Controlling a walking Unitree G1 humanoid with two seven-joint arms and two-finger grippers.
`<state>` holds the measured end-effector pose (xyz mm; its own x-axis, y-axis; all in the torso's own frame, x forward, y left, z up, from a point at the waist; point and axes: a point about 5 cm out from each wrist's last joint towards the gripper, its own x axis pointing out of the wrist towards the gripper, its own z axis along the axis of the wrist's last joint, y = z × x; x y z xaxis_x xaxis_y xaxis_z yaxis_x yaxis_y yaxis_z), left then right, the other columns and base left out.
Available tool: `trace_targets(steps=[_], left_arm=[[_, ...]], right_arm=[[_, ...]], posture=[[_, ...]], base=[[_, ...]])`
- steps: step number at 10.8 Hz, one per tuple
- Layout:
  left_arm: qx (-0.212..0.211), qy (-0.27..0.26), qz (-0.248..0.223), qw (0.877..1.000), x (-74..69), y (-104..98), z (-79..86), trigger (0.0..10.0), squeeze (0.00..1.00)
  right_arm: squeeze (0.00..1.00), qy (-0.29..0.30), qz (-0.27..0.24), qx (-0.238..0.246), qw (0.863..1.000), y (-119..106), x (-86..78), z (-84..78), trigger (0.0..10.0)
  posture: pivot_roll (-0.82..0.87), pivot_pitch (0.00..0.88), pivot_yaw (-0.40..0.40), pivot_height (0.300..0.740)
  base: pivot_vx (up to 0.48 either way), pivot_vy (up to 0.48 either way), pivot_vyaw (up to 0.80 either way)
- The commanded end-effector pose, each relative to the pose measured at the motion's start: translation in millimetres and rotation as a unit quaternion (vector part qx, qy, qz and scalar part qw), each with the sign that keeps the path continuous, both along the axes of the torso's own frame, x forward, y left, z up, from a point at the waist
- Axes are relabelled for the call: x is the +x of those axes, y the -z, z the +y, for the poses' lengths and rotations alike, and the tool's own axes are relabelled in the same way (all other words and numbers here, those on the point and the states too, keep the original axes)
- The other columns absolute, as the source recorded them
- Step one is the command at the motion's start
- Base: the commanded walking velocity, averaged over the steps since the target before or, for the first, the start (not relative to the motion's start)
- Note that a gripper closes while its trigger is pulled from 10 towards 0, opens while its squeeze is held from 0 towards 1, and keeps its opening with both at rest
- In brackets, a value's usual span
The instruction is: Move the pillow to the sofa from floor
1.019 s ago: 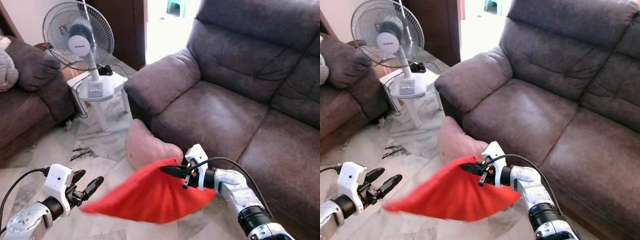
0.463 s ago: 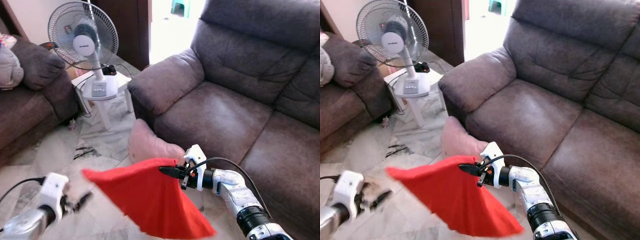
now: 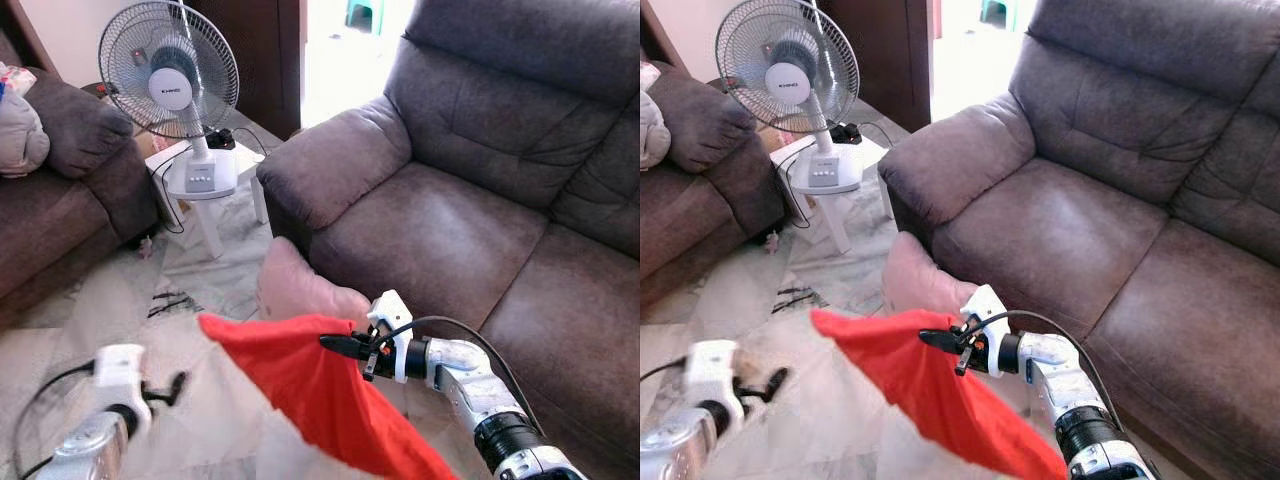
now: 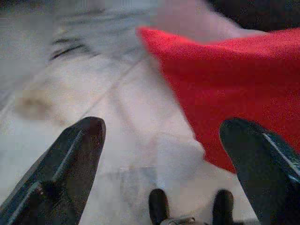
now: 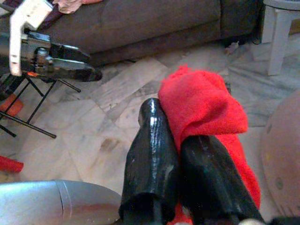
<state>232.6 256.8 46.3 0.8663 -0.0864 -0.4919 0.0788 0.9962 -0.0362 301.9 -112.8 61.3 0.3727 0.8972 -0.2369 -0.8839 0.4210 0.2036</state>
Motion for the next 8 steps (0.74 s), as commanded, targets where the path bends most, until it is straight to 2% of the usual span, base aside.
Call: trace_targets(steps=[1, 2, 5, 6, 7, 8], left_arm=[[0.018, 0.023, -0.007, 1.000, -3.5, -6.0, 7.5, 10.0, 0.00], [0.069, 0.094, 0.020, 0.993, -16.0, -8.9, 22.5, 10.0, 0.00], [0.076, 0.198, 0.071, 0.975, -39.4, -17.0, 37.7, 10.0, 0.00], [0.086, 0.240, 0.077, 0.964, -43.3, -16.8, 35.9, 10.0, 0.00], [0.085, 0.259, 0.067, 0.960, -42.4, -19.7, 31.4, 10.0, 0.00], [0.069, 0.302, 0.069, 0.948, -43.9, -23.3, 19.4, 10.0, 0.00]], right_arm=[[0.00, -0.015, -0.051, 0.031, 0.998, -23.4, 8.1, 6.4, 10.0], [0.00, -0.043, -0.046, 0.035, 0.997, -23.2, 3.3, 4.2, 10.0], [0.00, -0.108, -0.041, 0.040, 0.993, -24.6, -7.7, 1.6, 10.0], [0.00, -0.128, -0.035, 0.043, 0.990, -24.6, -11.8, 0.0, 10.0], [0.00, -0.140, -0.039, 0.054, 0.988, -27.3, -14.9, -1.3, 10.0], [0.00, -0.154, -0.038, 0.068, 0.985, -30.9, -18.0, -4.1, 10.0]], posture=[[0.14, 0.100, -0.027, 0.740], [0.15, 0.101, -0.026, 0.740], [0.15, 0.101, -0.027, 0.740], [0.15, 0.103, -0.029, 0.740], [0.15, 0.105, -0.030, 0.740], [0.14, 0.106, -0.030, 0.740]], base=[[0.000, 0.000, 0.00], [0.000, 0.000, 0.00], [0.000, 0.000, 0.00], [0.000, 0.000, 0.00], [0.000, 0.000, 0.00], [0.000, 0.000, 0.00]])
